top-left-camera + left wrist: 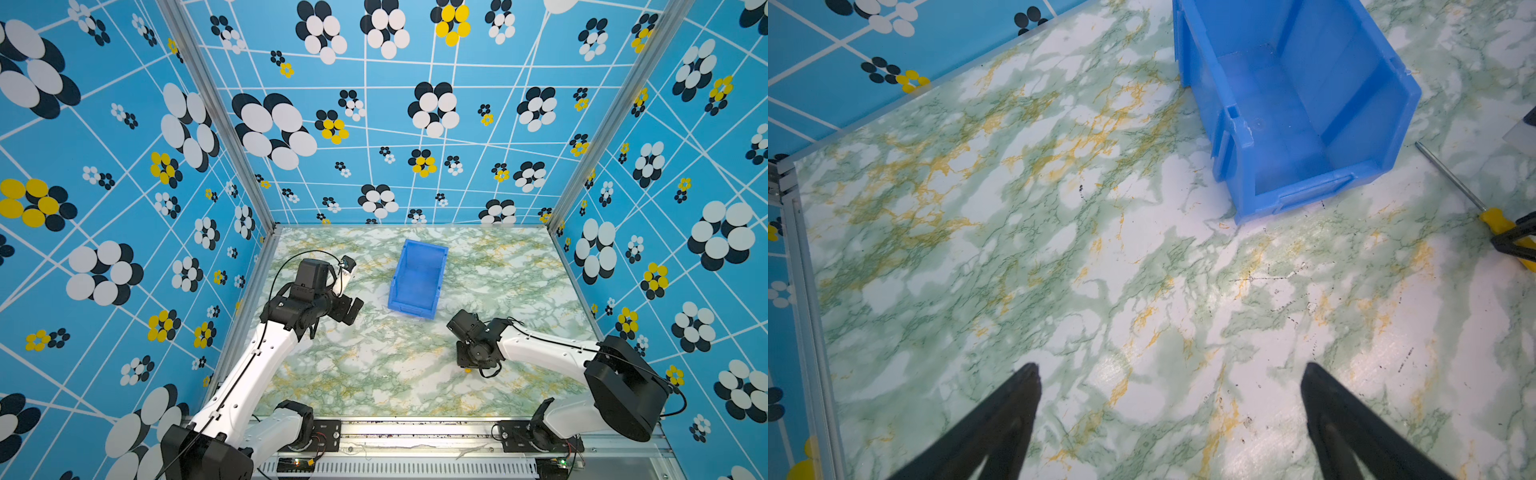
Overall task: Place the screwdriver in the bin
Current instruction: 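Lower the right gripper and close it on the yellow screwdriver handle, then lift the screwdriver with the right gripper and carry it over the blue bin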
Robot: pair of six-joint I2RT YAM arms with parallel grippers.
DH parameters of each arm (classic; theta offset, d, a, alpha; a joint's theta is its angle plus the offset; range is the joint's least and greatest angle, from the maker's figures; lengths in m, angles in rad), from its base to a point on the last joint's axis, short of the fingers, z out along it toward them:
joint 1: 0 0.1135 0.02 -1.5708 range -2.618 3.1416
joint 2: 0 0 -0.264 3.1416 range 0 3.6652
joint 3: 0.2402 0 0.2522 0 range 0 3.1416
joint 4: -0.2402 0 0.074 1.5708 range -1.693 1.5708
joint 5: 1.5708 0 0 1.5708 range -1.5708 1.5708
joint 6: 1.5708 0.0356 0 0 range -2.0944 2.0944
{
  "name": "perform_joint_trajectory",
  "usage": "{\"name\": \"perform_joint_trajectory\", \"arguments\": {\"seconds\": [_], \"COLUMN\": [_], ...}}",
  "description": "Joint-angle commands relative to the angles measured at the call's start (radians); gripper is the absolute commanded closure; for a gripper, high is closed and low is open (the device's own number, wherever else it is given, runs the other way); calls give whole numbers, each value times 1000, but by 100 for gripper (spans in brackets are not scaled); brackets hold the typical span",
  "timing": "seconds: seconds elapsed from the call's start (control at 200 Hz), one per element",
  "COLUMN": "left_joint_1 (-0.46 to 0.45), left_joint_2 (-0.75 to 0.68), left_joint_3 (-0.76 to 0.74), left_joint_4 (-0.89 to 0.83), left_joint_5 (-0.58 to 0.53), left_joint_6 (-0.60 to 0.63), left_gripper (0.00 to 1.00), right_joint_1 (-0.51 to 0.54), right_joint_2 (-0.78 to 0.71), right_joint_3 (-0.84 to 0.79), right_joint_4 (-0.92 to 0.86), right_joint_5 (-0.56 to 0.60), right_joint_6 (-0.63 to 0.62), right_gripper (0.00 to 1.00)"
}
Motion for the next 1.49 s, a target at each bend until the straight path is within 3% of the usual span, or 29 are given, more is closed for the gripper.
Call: {"name": "perform_joint_trajectory", "arguments": {"seconds": [0.0,0.325,0.705,1.02,1.49], "left_joint_1": [-10,-18,-21,-35,-91], "left_joint_2": [8,11,-2,-13,-34], "left_joint_3": [27,32,34,31,47], "left_joint_4": [-23,-25,-39,-99,-174], "left_joint_5": [-21,-38,-45,42,77], "left_joint_6": [18,15,22,40,95], "left_gripper": [1,1,1,1,1], "right_joint_1": [7,8,7,-5,-27], "right_joint_2": [-6,-75,-208,-169,210], "right_joint_3": [-47,-93,-21,265,805], "right_joint_4": [-9,23,-69,-193,-230], "right_joint_5": [-5,-8,49,84,21], "right_joint_6": [16,19,-30,-123,-244], "right_gripper": [65,79,81,81,81]}}
